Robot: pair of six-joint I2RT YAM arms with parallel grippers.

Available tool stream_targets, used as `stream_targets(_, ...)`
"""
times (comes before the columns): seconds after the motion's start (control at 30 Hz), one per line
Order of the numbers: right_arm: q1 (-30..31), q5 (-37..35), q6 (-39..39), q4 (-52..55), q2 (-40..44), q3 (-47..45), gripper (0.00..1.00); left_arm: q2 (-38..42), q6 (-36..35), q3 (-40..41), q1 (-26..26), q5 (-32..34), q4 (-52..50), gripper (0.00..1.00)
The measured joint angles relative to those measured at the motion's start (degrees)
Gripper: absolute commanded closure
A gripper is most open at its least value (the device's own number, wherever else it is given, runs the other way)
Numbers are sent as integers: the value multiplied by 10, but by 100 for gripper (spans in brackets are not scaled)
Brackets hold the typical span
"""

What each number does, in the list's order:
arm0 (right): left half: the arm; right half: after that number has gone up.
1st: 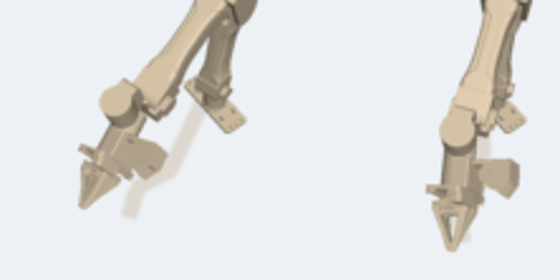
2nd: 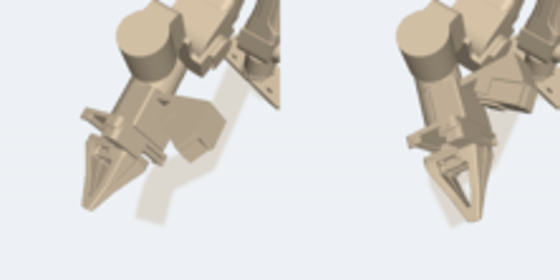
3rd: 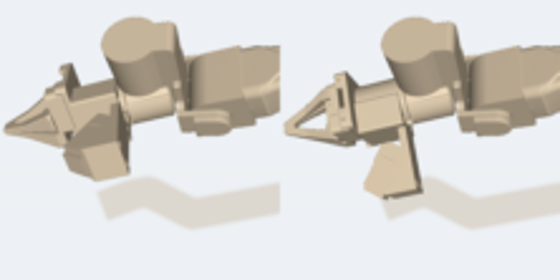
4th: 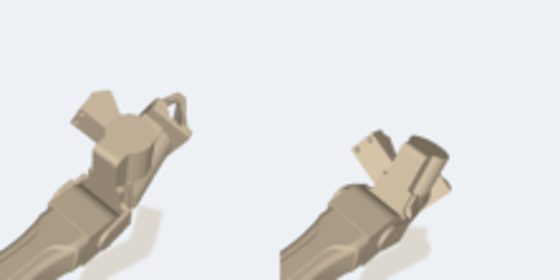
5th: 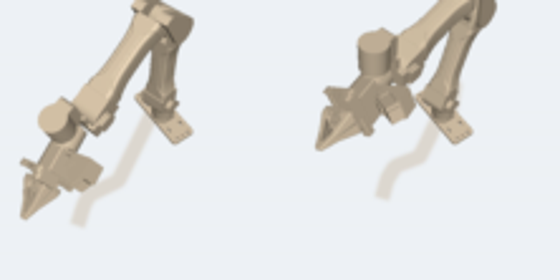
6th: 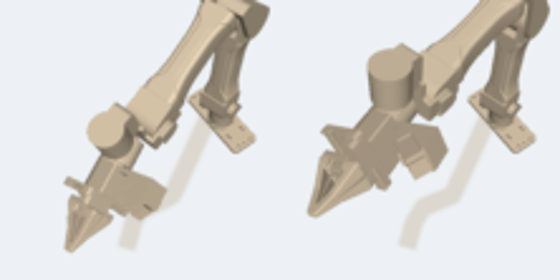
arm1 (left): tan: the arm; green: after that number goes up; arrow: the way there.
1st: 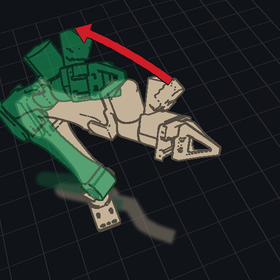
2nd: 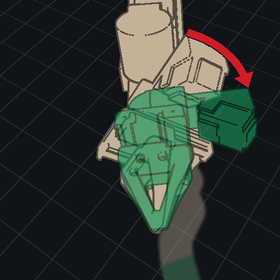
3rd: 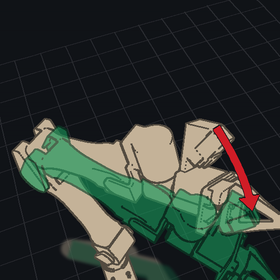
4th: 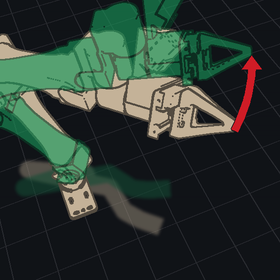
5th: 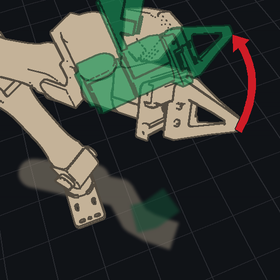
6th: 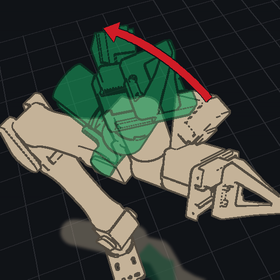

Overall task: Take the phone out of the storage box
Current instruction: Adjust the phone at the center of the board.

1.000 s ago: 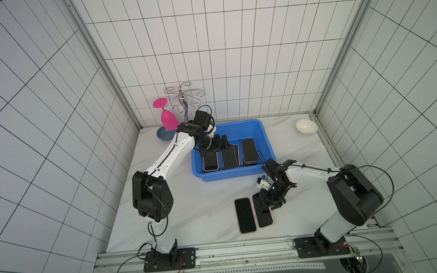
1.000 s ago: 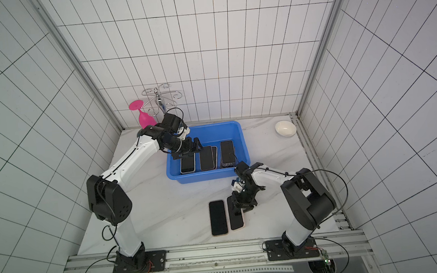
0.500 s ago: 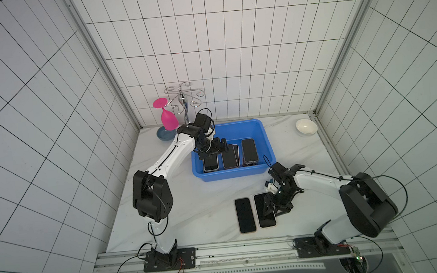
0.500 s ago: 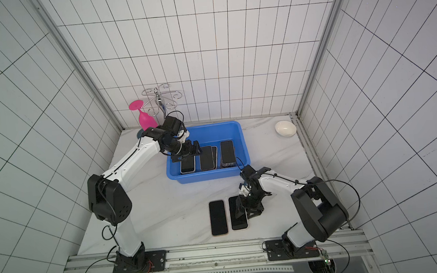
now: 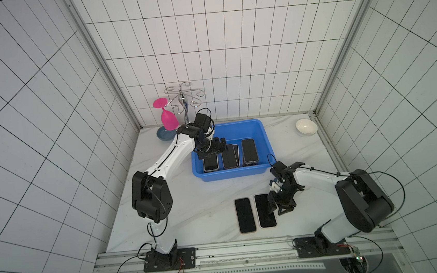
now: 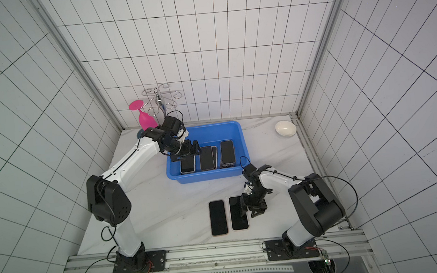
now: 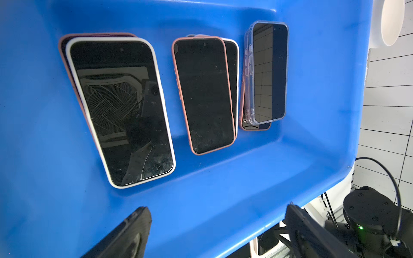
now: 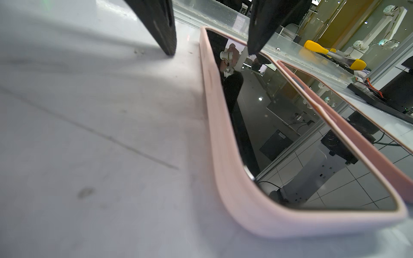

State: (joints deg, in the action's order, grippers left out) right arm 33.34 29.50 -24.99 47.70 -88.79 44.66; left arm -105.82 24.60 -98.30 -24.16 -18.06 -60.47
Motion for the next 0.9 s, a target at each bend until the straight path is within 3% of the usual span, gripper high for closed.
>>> stream_targets(0.9,95,17,-33,-35,-30,15,54,-10,14,28,0,52,25,2)
